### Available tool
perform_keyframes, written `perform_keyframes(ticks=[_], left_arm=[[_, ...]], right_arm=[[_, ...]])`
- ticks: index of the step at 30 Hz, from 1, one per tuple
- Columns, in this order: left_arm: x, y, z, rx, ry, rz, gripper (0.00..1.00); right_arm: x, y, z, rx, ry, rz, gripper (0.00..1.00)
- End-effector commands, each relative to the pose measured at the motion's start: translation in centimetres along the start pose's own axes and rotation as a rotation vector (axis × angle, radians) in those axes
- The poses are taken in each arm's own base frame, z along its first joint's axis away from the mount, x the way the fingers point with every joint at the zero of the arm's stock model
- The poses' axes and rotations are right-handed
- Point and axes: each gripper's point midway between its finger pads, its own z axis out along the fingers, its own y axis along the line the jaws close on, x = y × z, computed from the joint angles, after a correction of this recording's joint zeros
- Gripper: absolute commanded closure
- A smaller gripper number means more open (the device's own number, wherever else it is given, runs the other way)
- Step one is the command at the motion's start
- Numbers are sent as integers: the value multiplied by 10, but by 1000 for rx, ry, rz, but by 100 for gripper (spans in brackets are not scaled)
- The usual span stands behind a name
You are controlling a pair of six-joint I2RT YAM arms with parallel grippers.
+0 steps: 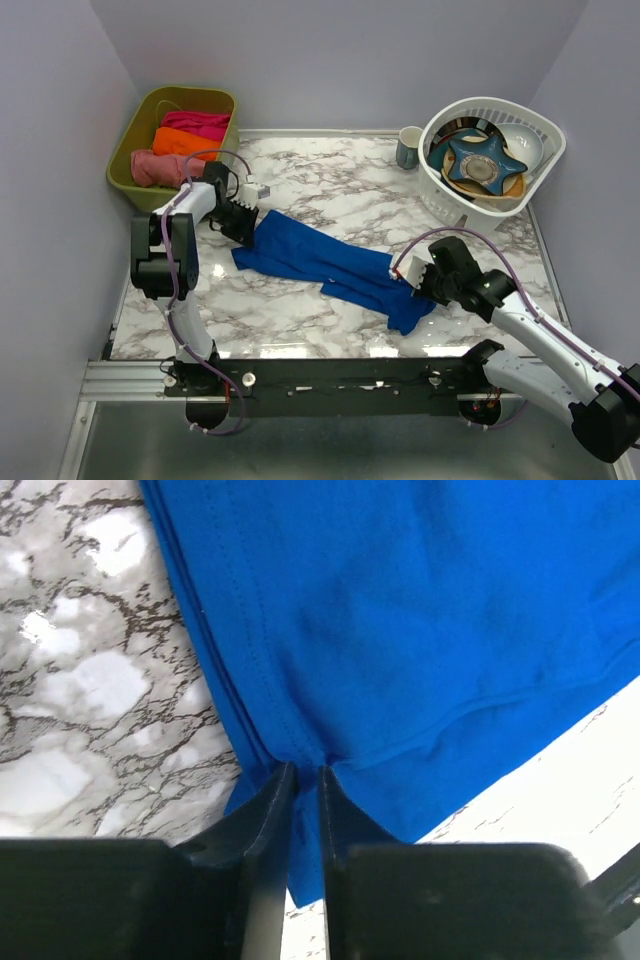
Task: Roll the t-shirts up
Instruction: Flatten out the T-shirt at the center of the board.
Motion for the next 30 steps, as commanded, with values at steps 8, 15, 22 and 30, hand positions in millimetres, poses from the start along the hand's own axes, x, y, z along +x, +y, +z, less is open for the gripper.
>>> perform_keyframes(ticks=[8, 15, 22, 30], left_arm=[[-32, -12, -27, -5, -98, 23, 100], [-57, -15, -51, -56, -201, 41, 100], [-42, -2, -46, -133, -143, -70, 88], [-19, -6, -38, -169, -94, -320, 56]], right_arm=[[-6, -2, -1, 9, -34, 11, 91], [3, 6, -2, -8, -16, 8, 91], [0, 4, 0, -9, -20, 9, 91], [0, 5, 3, -15, -21, 14, 91]])
